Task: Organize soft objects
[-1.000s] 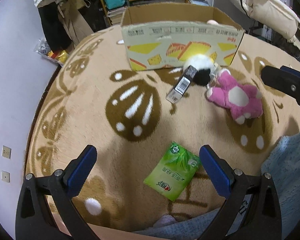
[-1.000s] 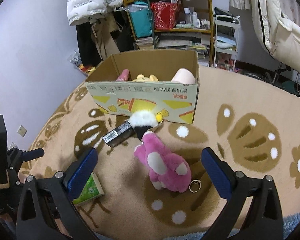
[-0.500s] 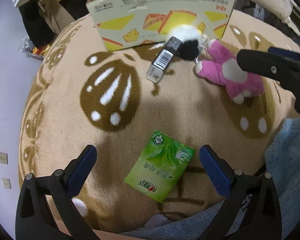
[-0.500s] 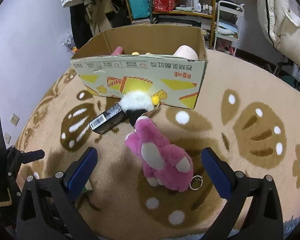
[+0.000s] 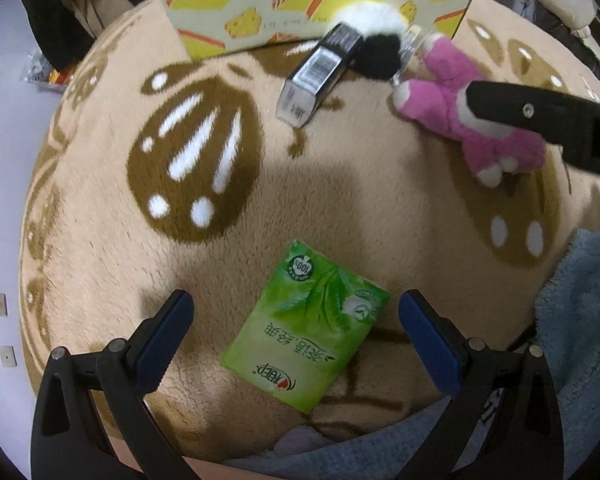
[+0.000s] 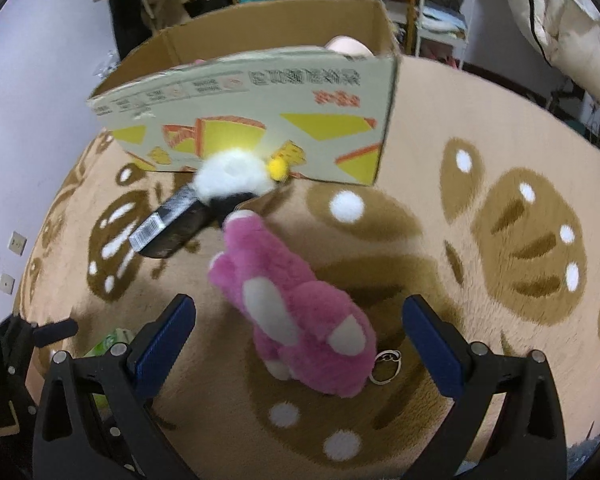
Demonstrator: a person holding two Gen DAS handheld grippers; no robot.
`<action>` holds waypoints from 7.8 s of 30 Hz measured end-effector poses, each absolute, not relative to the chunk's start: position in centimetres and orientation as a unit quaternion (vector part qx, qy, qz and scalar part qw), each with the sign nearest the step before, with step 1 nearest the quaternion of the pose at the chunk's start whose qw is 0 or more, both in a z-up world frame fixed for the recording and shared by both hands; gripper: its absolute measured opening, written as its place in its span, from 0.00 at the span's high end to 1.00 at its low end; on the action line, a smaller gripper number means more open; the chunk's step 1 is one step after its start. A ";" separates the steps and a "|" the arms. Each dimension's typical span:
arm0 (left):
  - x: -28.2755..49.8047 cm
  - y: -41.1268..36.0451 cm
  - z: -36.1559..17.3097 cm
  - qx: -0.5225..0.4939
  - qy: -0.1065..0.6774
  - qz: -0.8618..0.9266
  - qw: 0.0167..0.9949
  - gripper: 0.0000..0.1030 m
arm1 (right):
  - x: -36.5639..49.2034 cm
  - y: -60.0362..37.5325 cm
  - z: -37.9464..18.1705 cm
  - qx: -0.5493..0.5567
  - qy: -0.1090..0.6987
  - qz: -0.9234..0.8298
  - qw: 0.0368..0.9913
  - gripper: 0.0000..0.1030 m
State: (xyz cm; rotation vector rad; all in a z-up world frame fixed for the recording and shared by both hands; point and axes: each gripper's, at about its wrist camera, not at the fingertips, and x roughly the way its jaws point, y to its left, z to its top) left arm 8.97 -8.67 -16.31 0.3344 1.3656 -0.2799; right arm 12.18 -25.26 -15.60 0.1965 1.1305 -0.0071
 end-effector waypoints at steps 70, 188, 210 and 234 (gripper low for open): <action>20.4 -9.1 -0.6 0.077 0.359 -0.094 0.925 0.54 | 13.7 -29.1 -3.0 0.087 0.329 -0.013 0.940 0.46; 12.9 -7.1 -0.4 0.113 0.341 -0.043 0.932 0.00 | 12.2 -27.4 -3.1 0.100 0.358 0.037 0.928 0.00; 11.2 -7.1 -8.2 0.127 0.405 -0.083 0.901 0.00 | 11.0 -24.0 -8.7 0.086 0.429 0.048 0.898 0.00; 15.0 -8.0 -13.2 0.098 0.443 -0.107 0.885 0.00 | 16.4 -23.9 -14.3 0.114 0.483 0.075 0.865 0.05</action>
